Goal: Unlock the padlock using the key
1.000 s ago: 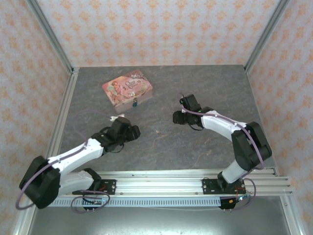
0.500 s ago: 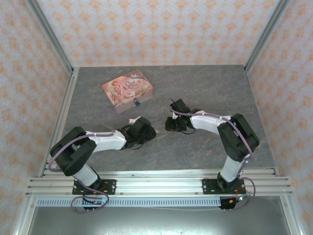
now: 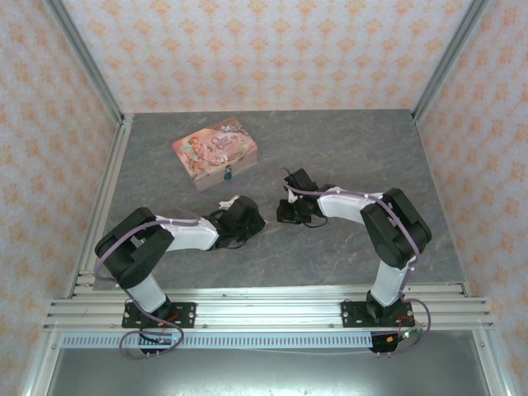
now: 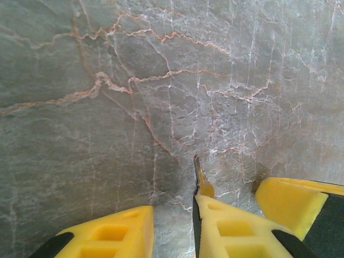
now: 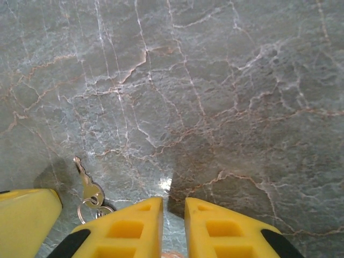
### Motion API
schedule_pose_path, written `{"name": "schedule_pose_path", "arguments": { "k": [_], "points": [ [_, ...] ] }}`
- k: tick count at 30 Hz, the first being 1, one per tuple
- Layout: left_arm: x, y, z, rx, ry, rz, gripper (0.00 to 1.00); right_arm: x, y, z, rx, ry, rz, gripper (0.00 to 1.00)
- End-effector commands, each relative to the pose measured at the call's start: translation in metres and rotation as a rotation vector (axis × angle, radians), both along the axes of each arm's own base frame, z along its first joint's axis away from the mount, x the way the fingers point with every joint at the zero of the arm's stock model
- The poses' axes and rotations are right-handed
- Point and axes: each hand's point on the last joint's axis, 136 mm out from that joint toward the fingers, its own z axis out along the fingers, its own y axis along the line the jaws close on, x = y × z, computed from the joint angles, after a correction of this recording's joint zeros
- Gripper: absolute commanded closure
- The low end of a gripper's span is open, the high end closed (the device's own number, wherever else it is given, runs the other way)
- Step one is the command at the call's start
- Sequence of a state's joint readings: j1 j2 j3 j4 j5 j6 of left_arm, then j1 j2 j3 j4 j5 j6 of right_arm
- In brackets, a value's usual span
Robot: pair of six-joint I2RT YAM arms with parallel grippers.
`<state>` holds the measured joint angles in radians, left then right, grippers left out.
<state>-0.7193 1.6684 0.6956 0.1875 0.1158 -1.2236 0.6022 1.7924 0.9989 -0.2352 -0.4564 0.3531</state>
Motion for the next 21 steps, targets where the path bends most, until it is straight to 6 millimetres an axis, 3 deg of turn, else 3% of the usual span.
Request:
{"name": "schedule_pose_path", "arguments": {
  "k": [1, 11, 16, 21],
  "points": [
    [0.017, -0.023, 0.002, -0.083, -0.026, 0.016, 0.73, 0.004, 0.012, -0.003, 0.03, 0.005, 0.003, 0.81],
    [0.023, -0.029, 0.014, -0.101, -0.052, 0.004, 0.75, 0.002, 0.011, -0.004, 0.023, 0.012, 0.005, 0.84],
    [0.021, -0.005, 0.035, 0.016, -0.076, -0.011, 0.72, 0.009, -0.005, 0.019, -0.05, -0.108, -0.024, 0.85],
    [0.015, 0.038, 0.059, 0.14, -0.093, -0.005, 0.65, 0.009, -0.014, 0.055, -0.169, -0.272, 0.056, 0.83]
  ]
}}
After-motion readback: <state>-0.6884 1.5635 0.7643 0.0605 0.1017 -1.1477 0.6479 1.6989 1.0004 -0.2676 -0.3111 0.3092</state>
